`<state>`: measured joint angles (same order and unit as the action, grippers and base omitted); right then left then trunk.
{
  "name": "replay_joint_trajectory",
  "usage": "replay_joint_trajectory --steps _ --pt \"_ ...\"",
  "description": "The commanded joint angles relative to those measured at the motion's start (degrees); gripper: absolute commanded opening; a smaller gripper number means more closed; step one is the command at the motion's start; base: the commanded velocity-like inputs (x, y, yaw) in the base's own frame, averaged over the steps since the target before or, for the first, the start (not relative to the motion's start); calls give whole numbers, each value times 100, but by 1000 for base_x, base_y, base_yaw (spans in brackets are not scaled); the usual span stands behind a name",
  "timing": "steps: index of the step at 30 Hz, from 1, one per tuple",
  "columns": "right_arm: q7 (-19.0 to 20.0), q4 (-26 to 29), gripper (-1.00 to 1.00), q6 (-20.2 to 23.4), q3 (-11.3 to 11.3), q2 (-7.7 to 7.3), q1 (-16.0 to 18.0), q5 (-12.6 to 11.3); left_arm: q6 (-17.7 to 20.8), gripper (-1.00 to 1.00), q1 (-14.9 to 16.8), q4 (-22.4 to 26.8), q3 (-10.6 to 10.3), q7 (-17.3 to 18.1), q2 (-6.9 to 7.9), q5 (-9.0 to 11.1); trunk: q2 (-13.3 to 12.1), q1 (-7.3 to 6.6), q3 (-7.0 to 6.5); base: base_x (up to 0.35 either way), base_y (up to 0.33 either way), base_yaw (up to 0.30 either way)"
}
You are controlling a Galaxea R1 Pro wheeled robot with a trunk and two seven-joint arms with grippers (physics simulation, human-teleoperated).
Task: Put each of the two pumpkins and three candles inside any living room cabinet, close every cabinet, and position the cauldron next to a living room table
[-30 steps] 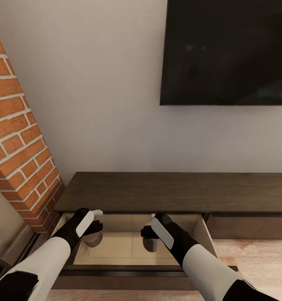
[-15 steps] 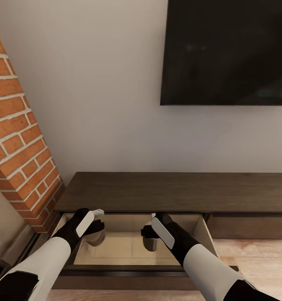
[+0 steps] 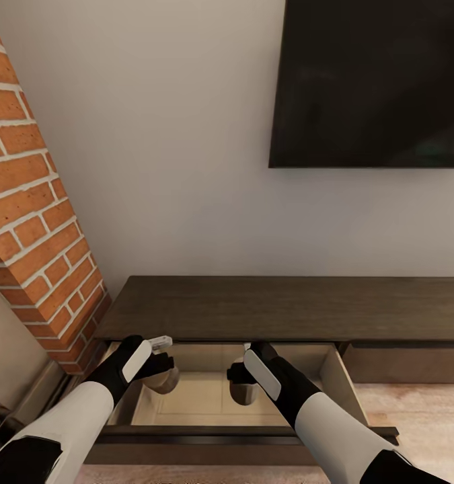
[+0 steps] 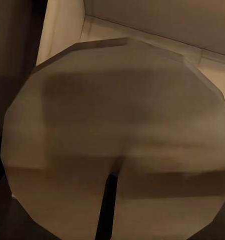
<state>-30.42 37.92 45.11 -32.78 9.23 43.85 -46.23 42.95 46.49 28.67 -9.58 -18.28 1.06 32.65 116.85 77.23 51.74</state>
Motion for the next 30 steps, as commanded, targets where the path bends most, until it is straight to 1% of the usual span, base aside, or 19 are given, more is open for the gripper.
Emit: replay_joint_trajectory --steps 1,11,14,17,30 --pt "0 -1 -100 -2 0 0 0 1 2 -100 1 -3 0 9 0 -13 0 0 9 0 0 0" --pt "8 -2 -100 -8 10 -6 0 8 2 -100 1 -16 0 -10 -14 -13 0 0 100 0 0 0" --pt "9 19 -100 -10 16 -6 0 10 2 -100 1 -8 0 -26 -116 -13 0 0 116 0 0 0" --pt "9 32 -100 -7 17 -2 0 11 10 -100 1 3 0 -25 -187 -11 0 0 120 0 0 0" --pt "25 52 -100 -19 5 0 0 46 20 -100 1 20 0 -75 -202 -30 522 285 354 0 0 0"
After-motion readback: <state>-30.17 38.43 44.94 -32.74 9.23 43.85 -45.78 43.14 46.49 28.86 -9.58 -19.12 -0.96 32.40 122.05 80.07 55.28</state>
